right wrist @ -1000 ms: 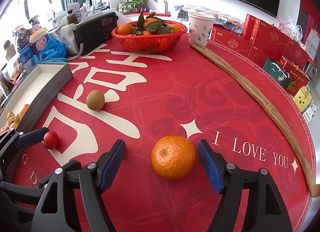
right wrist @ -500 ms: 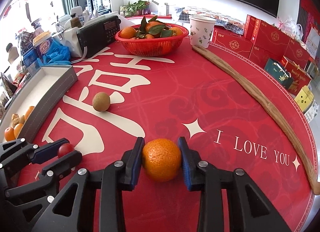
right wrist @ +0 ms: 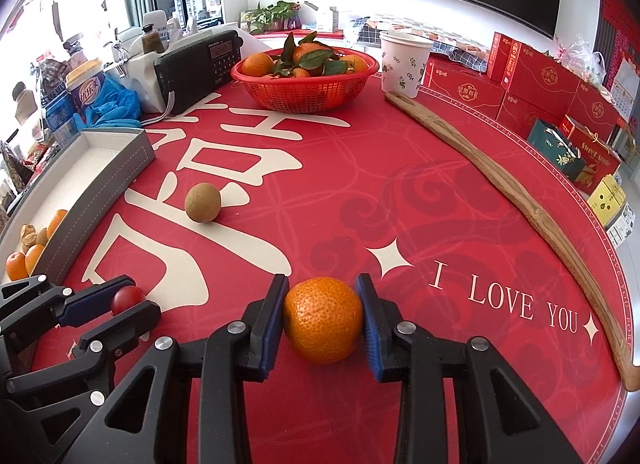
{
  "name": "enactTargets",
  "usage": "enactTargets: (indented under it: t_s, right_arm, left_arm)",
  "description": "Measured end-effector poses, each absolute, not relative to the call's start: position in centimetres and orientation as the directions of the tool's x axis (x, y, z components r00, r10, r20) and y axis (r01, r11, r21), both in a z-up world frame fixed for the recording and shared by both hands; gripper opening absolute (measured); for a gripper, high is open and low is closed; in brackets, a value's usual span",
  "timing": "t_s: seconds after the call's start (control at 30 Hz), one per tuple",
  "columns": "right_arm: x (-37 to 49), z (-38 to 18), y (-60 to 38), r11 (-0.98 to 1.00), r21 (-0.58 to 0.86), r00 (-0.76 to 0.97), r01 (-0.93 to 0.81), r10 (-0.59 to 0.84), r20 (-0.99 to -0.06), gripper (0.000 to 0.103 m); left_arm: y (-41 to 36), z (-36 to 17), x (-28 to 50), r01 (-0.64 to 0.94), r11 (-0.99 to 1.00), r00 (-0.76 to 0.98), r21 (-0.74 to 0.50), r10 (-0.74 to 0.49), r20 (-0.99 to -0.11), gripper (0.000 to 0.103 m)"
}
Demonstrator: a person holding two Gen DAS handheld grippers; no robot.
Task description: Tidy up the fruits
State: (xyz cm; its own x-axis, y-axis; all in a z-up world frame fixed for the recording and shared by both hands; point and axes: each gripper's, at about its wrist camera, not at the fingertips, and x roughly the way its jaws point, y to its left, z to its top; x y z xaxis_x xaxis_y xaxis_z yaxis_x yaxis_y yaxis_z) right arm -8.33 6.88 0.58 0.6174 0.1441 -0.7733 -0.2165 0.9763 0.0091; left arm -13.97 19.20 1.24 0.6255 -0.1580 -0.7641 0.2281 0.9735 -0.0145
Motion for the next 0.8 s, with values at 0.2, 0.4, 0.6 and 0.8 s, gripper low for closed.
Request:
enactTargets:
  t_s: [0.2, 0.4, 0.6, 0.8]
  right_arm:
    - [-8.2, 0.7, 6.7, 0.977, 0.027, 0.615, -0.211, 0.155, -0.773, 0.036]
    - [-7.9, 0.8, 5.3, 0.976, 0.12, 0.602, -0.18, 0.206, -0.771, 0.036]
    - [-8.0, 1.0, 5.2, 0.976, 0.131, 0.608, -0.173, 0.211, -0.765, 0.036]
    - [-8.1, 1.2, 5.3, 0.974, 0.142, 0.617, -0.175, 0.221, -0.755, 0.036]
  left_arm:
    - [19.5, 1.2, -14.0, 0.225, 0.974, 0.624, -0.033, -0.17, -0.762, 0.024]
    - [19.7, 1.4, -14.1, 0.221, 0.974, 0.631, -0.048, -0.18, -0.755, 0.024]
    - [20.0, 2.1, -14.3, 0.214, 0.976, 0.655, -0.046, -0.179, -0.734, 0.024]
    - [20.4, 2.4, -14.4, 0.201, 0.978, 0.669, -0.048, -0.173, -0.723, 0.024]
